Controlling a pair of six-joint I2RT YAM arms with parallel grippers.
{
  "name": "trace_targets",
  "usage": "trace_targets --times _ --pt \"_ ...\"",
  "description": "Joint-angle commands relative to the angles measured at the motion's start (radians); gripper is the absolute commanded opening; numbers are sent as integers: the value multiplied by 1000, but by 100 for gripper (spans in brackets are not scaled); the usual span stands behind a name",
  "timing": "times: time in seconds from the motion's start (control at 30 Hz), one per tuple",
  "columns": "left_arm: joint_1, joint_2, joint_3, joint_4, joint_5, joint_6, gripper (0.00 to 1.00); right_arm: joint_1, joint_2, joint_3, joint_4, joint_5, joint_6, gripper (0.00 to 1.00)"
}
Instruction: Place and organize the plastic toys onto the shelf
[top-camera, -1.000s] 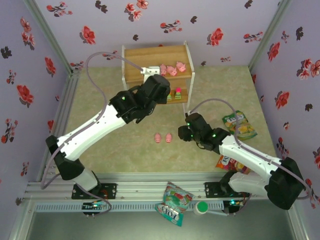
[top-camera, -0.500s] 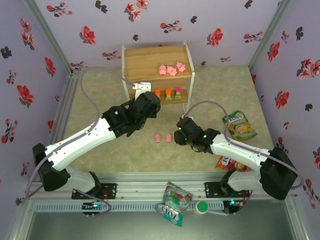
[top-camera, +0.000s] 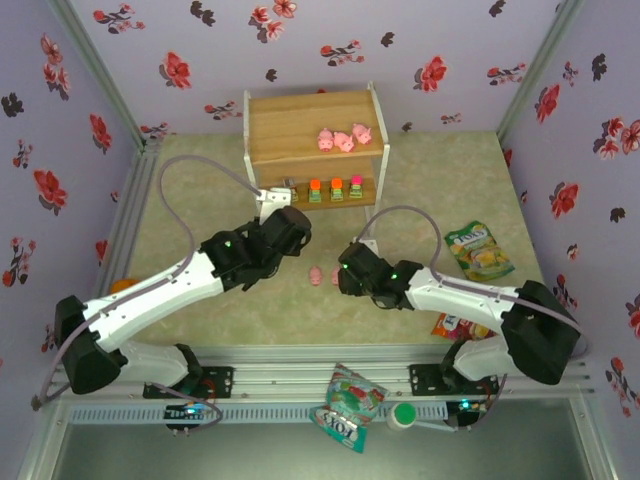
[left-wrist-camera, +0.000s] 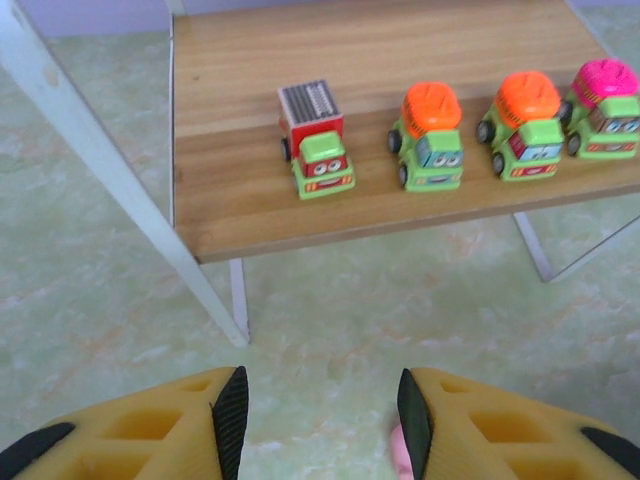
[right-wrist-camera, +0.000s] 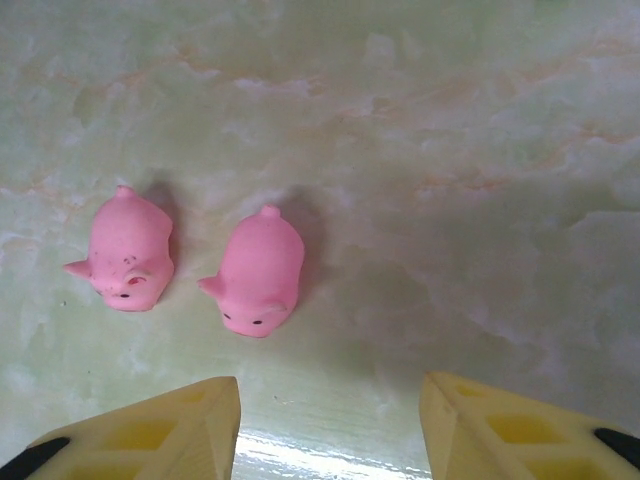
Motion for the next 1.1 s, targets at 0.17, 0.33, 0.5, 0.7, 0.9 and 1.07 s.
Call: trace_targets --times 0.17,0.33,0.5,0.7,0.9,1.07 --pt "61 -59 -149 79 64 29 49 27 61 65 1 81 43 53" --pt "80 -107 -257 166 97 61 50 58 122 99 5 111 73 53" --pt "96 -140 -331 240 134 92 50 73 182 136 9 116 94 53" --pt "119 -131 -397 291 164 102 50 78 247 177 -26 134 110 53" --pt "139 -128 -445 352 196 108 51 78 287 199 -50 125 115 53" --pt "147 -101 -460 382 211 120 51 80 298 199 -43 120 127 53"
